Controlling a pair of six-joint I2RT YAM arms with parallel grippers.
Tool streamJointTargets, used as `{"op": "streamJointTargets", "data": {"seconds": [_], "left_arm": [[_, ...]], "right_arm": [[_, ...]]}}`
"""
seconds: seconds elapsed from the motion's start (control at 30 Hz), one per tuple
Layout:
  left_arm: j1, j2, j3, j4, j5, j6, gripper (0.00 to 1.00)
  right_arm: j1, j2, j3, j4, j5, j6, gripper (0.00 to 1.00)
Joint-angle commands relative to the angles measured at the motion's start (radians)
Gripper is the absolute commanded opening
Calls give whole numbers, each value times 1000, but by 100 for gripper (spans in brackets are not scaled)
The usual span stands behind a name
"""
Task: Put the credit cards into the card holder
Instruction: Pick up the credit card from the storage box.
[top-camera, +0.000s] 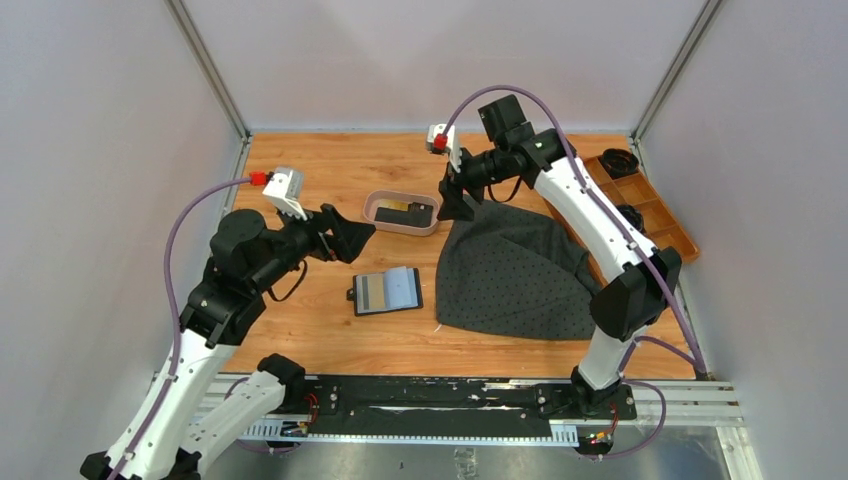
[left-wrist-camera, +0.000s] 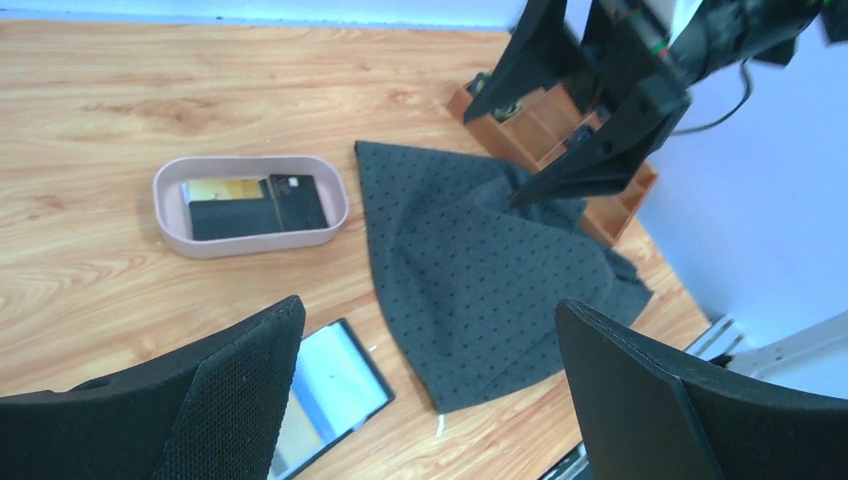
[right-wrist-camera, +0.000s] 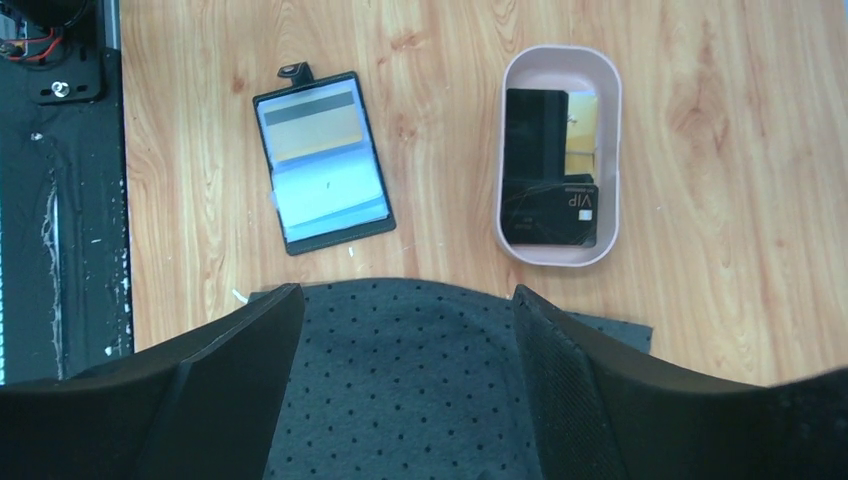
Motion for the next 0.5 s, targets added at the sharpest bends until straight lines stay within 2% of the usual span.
{"op": "streamJointTargets", "data": {"seconds": [0.0,0.17,0.27,0.47], "left_arm": [[8,-26,-36,-76,-4,149,100],[7,-51,-105,-93,-40,273,100],[8,-36,-168,-97,-125,345,100],[27,11,-276,-30,-206,398,100]], "right_arm": [[-5,59,84,-67,-16,-56,83],[-1,189,198,-89,-38,-33,84],[5,295,290,-123,-49,-54,84],[30,452,428,-120,4,-2,82]]}}
